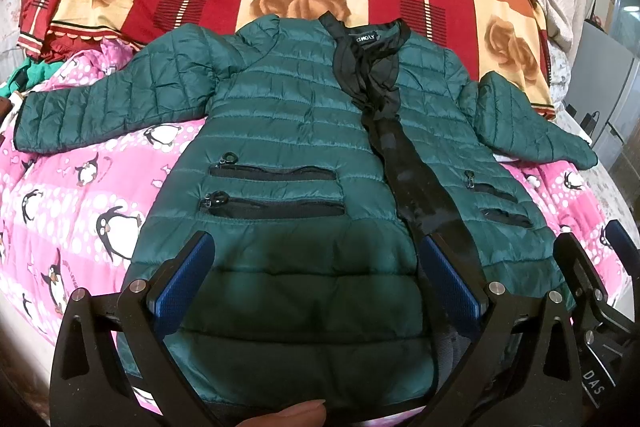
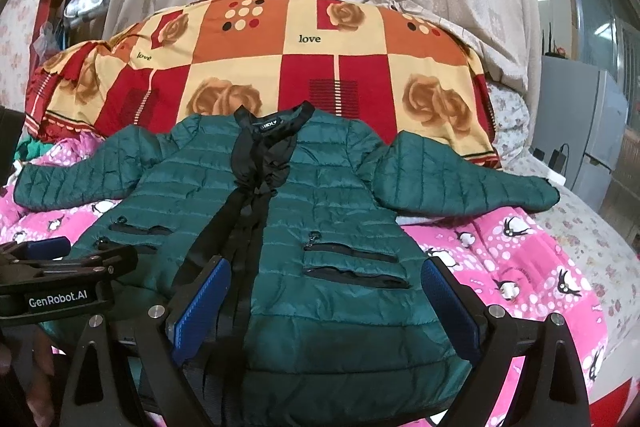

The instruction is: Fold large clothes

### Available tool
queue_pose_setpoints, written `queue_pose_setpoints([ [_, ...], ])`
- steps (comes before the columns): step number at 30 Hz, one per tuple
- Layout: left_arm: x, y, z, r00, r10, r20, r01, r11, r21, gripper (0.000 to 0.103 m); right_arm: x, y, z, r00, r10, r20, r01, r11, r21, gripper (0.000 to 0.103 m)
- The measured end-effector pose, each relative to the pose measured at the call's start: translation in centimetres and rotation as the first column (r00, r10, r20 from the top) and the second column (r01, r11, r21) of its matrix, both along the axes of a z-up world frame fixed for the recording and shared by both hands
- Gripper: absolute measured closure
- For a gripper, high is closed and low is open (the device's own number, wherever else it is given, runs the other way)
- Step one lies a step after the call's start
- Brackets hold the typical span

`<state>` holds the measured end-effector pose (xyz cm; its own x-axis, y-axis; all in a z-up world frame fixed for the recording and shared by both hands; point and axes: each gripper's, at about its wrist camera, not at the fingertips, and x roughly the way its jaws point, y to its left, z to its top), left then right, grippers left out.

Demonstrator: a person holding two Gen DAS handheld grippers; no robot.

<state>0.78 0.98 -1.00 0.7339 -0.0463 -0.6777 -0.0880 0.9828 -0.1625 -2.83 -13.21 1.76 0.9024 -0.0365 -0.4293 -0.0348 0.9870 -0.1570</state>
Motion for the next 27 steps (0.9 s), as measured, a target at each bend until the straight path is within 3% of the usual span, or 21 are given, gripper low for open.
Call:
queue_pose_setpoints([
  [27,0.05,0.01,0.06,1.000,0.001,-0.001,-0.001,1.000,-0.001,0.000,0.23,-0.80,0.02,1.000,-0.004,-0.014,0.005,0.999,0.047,0.005],
])
